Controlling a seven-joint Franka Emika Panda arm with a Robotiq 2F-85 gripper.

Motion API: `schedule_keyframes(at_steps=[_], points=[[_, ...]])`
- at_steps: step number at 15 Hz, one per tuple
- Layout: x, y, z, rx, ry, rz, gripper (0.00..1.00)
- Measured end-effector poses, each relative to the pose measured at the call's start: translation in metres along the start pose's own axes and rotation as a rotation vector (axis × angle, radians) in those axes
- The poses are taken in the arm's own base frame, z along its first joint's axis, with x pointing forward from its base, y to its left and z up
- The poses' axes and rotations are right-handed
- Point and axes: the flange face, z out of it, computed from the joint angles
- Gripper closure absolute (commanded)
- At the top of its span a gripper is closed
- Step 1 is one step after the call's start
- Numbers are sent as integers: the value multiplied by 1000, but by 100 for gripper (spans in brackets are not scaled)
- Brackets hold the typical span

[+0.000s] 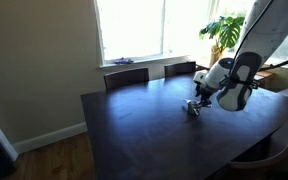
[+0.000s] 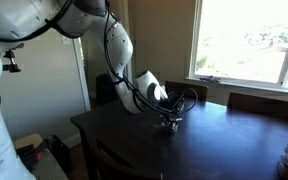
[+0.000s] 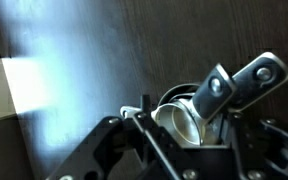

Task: Pile up the silver pots

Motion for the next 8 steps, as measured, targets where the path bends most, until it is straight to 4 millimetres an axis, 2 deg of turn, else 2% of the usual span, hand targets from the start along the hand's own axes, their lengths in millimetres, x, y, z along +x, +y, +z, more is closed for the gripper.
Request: schedule_keyframes(at_steps=[1, 3, 8], points=[[0, 0, 0, 1, 6, -2, 4], [0, 1, -4, 8, 26, -13, 0], [-14, -2, -31, 53, 103, -26, 0]])
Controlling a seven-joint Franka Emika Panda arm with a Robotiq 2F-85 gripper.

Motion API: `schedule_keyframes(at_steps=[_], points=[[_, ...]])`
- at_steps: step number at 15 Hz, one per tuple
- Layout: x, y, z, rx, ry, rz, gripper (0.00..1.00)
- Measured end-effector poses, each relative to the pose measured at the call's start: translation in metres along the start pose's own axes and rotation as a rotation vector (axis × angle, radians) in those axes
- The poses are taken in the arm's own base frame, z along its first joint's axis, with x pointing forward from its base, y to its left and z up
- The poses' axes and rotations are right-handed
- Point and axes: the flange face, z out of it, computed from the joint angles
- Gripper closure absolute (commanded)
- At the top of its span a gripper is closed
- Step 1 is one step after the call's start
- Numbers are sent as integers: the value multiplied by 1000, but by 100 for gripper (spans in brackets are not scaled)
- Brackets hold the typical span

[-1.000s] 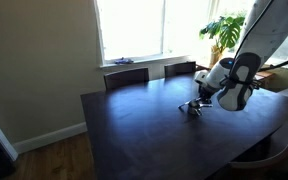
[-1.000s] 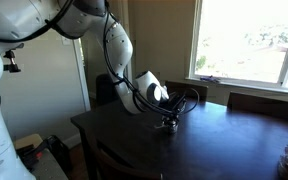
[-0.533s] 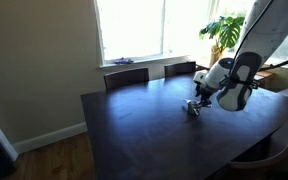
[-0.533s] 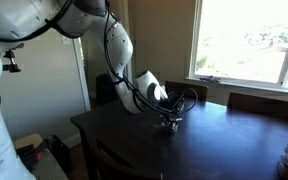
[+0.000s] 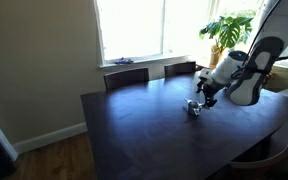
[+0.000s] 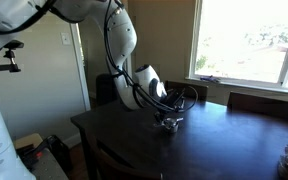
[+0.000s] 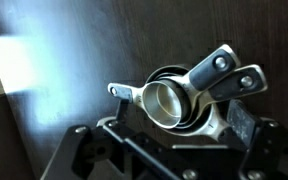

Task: Pile up the silver pots

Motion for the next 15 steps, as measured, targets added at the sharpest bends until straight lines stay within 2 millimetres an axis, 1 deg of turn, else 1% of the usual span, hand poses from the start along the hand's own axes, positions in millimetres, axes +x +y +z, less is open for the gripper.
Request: schedule_keyframes(at_steps=[5, 9, 11, 15], points=[[-14, -4, -45, 18, 85, 4, 0], [-22, 5, -78, -7, 138, 24, 0], [-23, 9, -86, -19, 164, 54, 0], [-24, 7, -88, -13, 192, 90, 0]])
